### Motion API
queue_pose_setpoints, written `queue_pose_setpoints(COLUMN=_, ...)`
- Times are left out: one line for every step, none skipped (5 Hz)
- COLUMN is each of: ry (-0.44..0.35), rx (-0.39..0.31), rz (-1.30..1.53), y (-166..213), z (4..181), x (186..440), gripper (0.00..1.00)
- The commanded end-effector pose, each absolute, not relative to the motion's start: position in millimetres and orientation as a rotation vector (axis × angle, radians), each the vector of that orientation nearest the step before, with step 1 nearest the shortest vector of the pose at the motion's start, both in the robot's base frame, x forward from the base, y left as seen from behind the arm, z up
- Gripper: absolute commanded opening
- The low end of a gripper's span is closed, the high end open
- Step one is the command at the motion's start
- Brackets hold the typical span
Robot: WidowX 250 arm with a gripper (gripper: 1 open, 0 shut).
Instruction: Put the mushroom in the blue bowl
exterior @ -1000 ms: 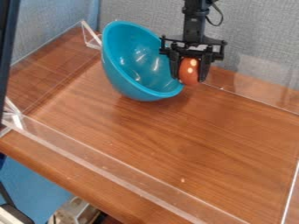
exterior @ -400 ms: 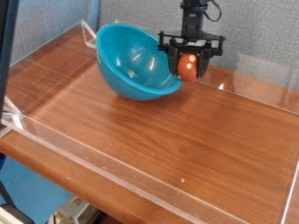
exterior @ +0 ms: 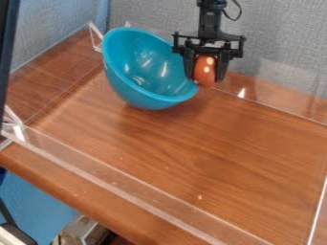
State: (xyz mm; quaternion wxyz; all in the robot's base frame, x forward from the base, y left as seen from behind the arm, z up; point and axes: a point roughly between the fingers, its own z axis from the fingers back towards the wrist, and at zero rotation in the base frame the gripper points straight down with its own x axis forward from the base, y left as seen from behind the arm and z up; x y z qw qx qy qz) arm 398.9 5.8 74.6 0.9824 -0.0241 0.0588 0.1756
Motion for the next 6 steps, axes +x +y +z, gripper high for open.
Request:
queue_pose_setpoints(ry=0.032, rx=-0.059, rz=0.373, y=10.8, z=102.4, x=407.9, gripper=0.00)
queue_pose_setpoints(ry=0.028, rx=-0.061, rz=0.379, y=9.3, z=103.7, x=409.7, gripper=0.00)
queue_pose_setpoints(ry=0.026, rx=-0.067, rz=0.393, y=7.7, z=104.5, x=412.2, gripper=0.00)
queue_pose_setpoints(ry=0.021, rx=-0.072, rz=0.406, y=5.8, z=105.9, x=413.6, gripper=0.00)
queue_pose_setpoints(ry=0.017, rx=-0.076, rz=0.417, y=3.9, z=107.8, x=414.9, gripper=0.00)
queue_pose_setpoints(ry=0.011, rx=-0.081, rz=0.428, y=1.9, z=110.3, x=416.2, gripper=0.00)
